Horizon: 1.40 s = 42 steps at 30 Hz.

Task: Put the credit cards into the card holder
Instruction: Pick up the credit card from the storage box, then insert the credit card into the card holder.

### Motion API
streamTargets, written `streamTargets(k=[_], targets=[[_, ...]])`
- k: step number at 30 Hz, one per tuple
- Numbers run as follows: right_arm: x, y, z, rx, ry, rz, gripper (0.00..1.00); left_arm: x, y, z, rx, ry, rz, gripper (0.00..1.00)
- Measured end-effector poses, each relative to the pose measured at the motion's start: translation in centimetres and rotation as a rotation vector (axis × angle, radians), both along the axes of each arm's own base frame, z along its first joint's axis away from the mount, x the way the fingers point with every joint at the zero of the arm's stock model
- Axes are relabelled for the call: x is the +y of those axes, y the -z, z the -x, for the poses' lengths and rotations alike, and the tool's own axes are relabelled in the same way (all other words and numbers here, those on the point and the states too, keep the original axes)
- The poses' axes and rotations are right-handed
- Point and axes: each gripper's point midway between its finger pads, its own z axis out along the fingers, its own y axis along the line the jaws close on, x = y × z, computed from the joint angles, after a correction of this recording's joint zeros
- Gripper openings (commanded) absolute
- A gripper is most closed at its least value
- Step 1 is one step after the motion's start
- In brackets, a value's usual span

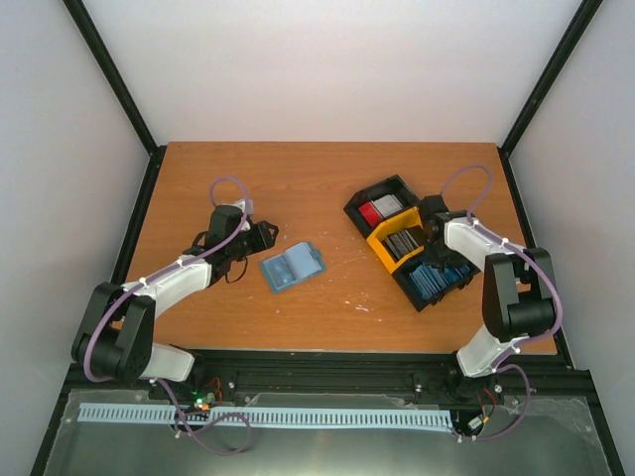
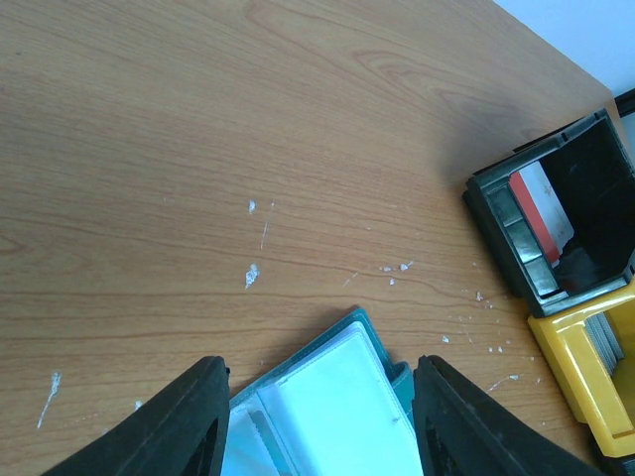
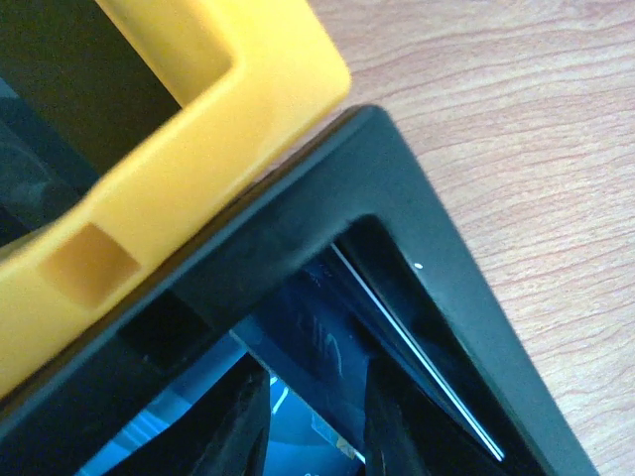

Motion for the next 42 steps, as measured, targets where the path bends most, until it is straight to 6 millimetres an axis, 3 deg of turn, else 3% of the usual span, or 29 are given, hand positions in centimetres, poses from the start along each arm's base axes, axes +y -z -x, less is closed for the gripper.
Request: streamTargets(k=[5, 11, 16, 20, 24, 31, 33, 36, 42], targets=[[-0.3, 1.0, 0.4, 0.044, 0.002, 0.024, 0.24, 0.0, 0.0, 0.0, 0.0, 0.0, 0.0, 0.52], [-0.3, 1.2, 0.3, 0.054, -0.02, 0.028, 0.03, 0.0, 0.0, 0.0, 0.0, 0.0, 0.0, 0.52], [0.4, 0.8, 0.3, 0.059, -0.059, 0.033, 0.03, 0.0, 0.0, 0.0, 0.0, 0.0, 0.0, 0.53], [1.2, -0.6, 0.4, 0.022, -0.075, 0.018, 0.03, 0.0, 0.0, 0.0, 0.0, 0.0, 0.0, 0.55], [1.9, -3.7, 0.1, -0.06, -0.068, -0.032, 0.03, 0.0, 0.0, 0.0, 0.001, 0.001, 0.002, 0.56], [3.0, -6.9, 1.3, -0.117, -0.072, -0.131, 0.03, -0.2, -0.1, 0.1, 0.006, 0.007, 0.015, 0.57], [4.1, -7.5, 1.3, -0.126, -0.097, -0.194, 0.03, -0.3, -0.1, 0.2, 0.009, 0.008, 0.022, 0.59], [7.6, -9.1, 0.5, -0.177, -0.179, -0.378, 0.03, -0.2, -0.3, 0.4, 0.008, 0.003, 0.033, 0.61], [17.3, -12.9, -1.3, -0.283, -0.415, -0.858, 0.03, 0.1, 0.0, 0.9, 0.036, -0.017, 0.049, 0.63]])
